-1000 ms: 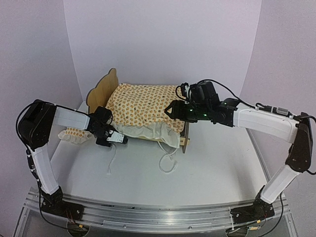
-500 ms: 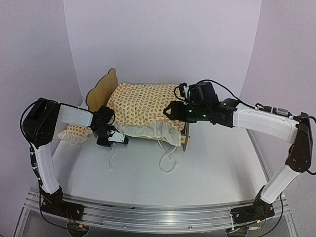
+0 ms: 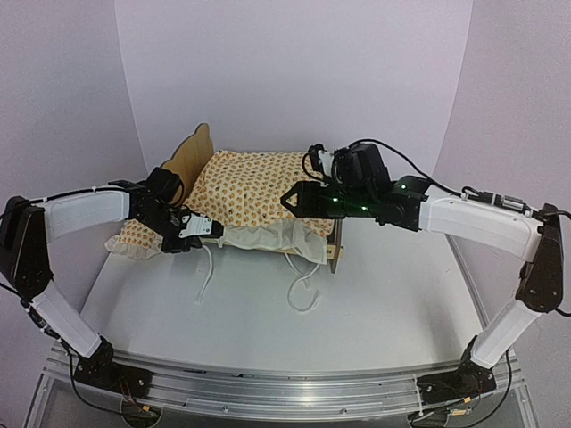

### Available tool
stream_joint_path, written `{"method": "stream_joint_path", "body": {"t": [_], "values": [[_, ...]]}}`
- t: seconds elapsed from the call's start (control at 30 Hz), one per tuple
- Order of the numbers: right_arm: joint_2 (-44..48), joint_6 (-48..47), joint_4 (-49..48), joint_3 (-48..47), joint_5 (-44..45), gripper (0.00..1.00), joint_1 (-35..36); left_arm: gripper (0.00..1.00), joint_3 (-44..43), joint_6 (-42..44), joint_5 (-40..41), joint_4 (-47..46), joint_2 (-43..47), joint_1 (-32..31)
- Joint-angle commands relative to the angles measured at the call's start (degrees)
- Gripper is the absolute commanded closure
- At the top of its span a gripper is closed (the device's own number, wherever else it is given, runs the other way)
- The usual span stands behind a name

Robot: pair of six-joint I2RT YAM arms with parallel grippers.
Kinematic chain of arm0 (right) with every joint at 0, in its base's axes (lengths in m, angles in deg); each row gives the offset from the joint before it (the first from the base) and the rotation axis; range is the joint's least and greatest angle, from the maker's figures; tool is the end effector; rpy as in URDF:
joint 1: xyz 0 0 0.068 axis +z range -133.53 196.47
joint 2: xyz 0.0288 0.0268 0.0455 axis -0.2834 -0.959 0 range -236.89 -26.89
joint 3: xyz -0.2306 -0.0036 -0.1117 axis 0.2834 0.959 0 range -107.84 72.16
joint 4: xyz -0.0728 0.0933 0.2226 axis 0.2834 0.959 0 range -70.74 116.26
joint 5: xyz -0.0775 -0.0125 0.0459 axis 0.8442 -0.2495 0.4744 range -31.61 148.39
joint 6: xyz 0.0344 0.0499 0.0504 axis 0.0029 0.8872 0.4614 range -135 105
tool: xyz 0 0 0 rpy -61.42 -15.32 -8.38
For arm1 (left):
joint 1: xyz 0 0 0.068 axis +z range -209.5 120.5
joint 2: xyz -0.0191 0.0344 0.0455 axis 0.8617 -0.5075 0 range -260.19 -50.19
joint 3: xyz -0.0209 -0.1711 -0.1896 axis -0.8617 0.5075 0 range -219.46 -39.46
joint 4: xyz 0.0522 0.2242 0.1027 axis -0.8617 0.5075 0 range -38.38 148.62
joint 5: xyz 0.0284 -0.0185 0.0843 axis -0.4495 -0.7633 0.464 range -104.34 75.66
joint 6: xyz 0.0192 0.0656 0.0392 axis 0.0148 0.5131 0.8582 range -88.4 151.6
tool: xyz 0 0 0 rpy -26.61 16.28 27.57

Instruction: Set up the pet bed

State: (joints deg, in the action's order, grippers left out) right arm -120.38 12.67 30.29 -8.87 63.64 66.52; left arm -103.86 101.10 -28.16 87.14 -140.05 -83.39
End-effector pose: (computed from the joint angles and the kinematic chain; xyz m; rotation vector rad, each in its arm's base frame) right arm 0.2661 0.3081 0.3115 -0.3400 2.0375 0.7761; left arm 0.2906 -0.1463 0.1914 1.9361 1.7136 -0.0296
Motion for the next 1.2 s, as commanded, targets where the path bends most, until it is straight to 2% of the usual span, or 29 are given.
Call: {"method": "stream_joint_path", "body": {"t": [0.0,0.13,0.23,0.4,0.47,0.57,0.7,0.8,0.87,1.0,1.1,1.17], "values": [[-3.36,-4.74,-2.13,-3.38,-5.52,0.39,3.24,1.00,-2.31,-7.42,-9.59,10.01,4.07,-0.27],[-7.13,-6.53,-8.06,-3.65,-10.58,0.39,5.76,1.00,-5.62,-11.89,-14.80,13.60,8.01,-0.27],[-11.46,-3.94,-9.58,-5.57,-10.69,0.41,6.55,1.00,-6.94,-12.76,-16.21,16.83,10.82,-0.14],[-18.99,3.14,-9.61,-9.01,-4.60,0.41,8.67,1.00,1.11,-11.24,-12.75,15.38,16.55,0.12],[-21.89,3.09,-10.43,-11.06,-4.70,0.38,9.63,1.00,3.60,-12.66,-12.26,11.25,18.33,0.12],[-25.35,-0.13,-20.65,-10.94,-12.26,0.31,10.28,1.00,4.47,-16.30,-9.98,3.63,18.06,0.29],[-29.12,-7.49,-30.81,-10.18,-14.28,0.18,10.26,1.00,2.42,-16.69,-11.04,1.76,16.12,1.06],[-33.67,-11.62,-31.86,-12.80,-17.20,0.15,10.24,1.00,2.01,-16.73,-10.84,0.83,15.14,1.94],[-35.23,-10.71,-35.22,-12.27,-17.25,0.15,10.29,1.00,1.78,-16.65,-10.92,0.53,14.76,2.53],[-40.70,-8.59,-36.52,-15.87,-11.10,0.19,10.28,1.00,1.67,-17.69,-12.03,-0.37,14.34,2.78],[-45.12,-5.81,-36.61,-21.66,-12.01,0.35,10.24,1.00,1.25,-17.97,-12.21,-0.59,13.77,2.74],[-47.13,-4.36,-36.63,-24.35,-11.16,0.40,10.24,1.00,1.09,-17.74,-12.48,-0.28,13.81,2.77]]}}
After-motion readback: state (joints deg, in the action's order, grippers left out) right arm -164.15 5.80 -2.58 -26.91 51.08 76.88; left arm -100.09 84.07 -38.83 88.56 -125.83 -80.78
